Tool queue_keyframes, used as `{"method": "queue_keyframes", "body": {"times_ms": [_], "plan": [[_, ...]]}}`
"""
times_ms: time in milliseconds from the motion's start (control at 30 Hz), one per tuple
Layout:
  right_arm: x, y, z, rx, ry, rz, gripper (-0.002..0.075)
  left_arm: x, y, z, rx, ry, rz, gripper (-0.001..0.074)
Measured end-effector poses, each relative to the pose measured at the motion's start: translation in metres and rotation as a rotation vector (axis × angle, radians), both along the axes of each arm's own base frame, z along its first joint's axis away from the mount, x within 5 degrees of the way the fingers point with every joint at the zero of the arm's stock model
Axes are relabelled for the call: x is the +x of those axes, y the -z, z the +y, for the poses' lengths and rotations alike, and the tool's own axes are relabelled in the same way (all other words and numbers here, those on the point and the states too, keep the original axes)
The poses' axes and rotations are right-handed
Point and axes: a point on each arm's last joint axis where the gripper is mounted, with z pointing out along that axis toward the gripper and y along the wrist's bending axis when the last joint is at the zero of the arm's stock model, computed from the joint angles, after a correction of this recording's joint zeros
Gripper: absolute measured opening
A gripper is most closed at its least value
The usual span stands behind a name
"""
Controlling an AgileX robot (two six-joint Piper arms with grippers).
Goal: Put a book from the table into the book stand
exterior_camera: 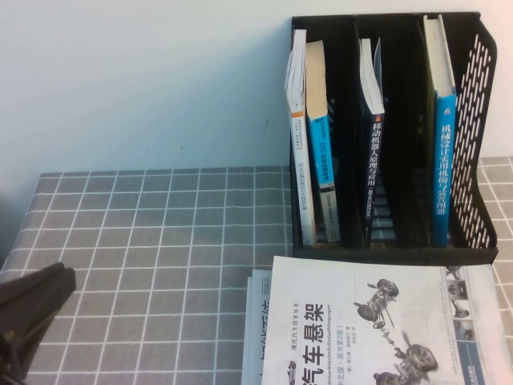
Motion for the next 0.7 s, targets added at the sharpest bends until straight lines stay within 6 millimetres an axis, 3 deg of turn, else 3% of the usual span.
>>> {"method": "queue_keyframes", "body": {"times_ms": [300, 700], "plan": [[0.0, 0.0, 0.0, 0.0, 0.0, 0.001, -0.0004, -0.016, 0.046, 0.014, -0.016, -0.052, 0.121, -0.0002], [0.0, 0.0, 0.0, -0.001, 0.001, 0.002, -0.0004, -0.039, 0.105, 0.047, -0.22, -0.451, 0.135, -0.0002]]}}
